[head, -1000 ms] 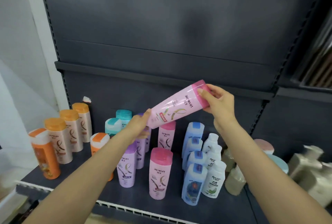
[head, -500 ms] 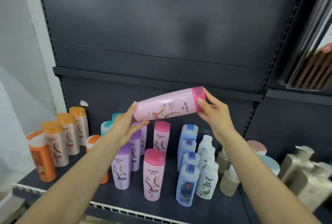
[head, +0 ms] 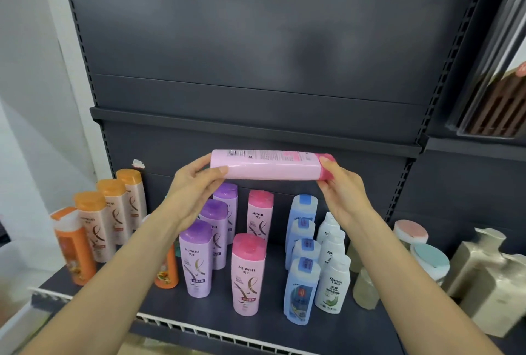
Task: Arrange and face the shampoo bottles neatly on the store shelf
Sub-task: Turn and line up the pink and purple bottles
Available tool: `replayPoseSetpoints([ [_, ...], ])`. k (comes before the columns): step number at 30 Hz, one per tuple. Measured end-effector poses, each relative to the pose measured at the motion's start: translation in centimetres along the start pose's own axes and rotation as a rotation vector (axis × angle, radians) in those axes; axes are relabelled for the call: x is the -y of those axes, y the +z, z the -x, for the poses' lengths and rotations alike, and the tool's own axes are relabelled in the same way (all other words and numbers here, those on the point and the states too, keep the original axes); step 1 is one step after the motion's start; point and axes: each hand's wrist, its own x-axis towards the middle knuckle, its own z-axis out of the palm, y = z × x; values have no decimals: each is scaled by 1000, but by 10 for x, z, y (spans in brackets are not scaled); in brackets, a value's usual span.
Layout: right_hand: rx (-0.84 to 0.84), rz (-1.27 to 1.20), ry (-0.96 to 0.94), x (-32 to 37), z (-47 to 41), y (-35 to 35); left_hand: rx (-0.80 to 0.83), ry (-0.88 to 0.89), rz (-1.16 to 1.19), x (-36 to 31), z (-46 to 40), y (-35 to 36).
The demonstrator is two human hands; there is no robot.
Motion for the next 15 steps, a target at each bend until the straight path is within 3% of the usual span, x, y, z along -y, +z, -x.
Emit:
replayPoseSetpoints([
  [6, 89, 117, 8, -2, 2, -13, 110, 130, -358, -11, 11, -13],
  [15, 132, 67, -69, -5, 2, -4, 124, 251, -403, -11, 14, -18],
])
